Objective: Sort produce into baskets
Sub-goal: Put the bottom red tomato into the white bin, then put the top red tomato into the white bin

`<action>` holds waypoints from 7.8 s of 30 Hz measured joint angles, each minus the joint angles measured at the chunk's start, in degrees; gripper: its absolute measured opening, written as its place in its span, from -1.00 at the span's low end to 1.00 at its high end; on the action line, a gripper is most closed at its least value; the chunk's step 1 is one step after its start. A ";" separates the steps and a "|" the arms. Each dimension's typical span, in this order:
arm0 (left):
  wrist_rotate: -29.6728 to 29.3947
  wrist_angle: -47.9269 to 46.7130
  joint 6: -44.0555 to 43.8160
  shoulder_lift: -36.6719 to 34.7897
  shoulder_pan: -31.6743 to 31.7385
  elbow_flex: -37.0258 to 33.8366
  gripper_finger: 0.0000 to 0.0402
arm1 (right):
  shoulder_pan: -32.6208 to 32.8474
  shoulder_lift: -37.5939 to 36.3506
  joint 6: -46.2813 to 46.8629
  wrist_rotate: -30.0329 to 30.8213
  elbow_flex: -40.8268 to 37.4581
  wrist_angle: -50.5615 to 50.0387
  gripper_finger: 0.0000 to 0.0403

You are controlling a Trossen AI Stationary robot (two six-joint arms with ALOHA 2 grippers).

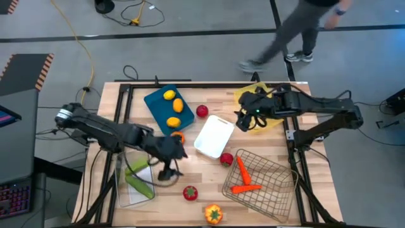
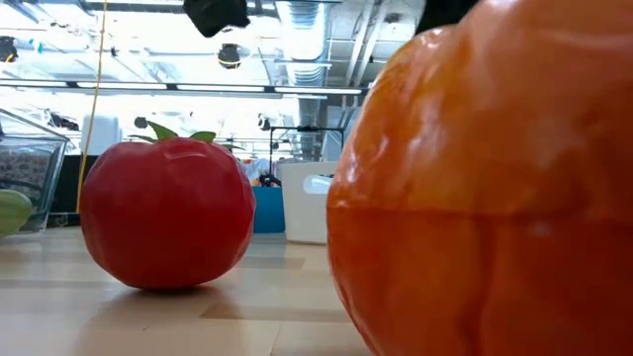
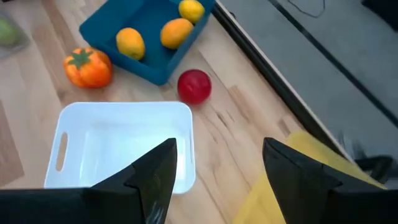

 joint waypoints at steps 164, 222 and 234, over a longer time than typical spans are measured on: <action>-6.05 15.76 12.52 21.81 43.69 10.64 0.96 | 2.25 -3.61 0.58 -3.04 -5.35 0.48 0.31; -3.38 13.62 27.74 36.93 42.22 10.51 0.55 | 2.27 -3.61 0.58 -2.98 -5.35 0.38 0.31; -3.47 8.20 29.14 36.82 42.22 15.66 0.36 | 5.60 -10.62 2.24 2.74 -10.53 -1.57 0.31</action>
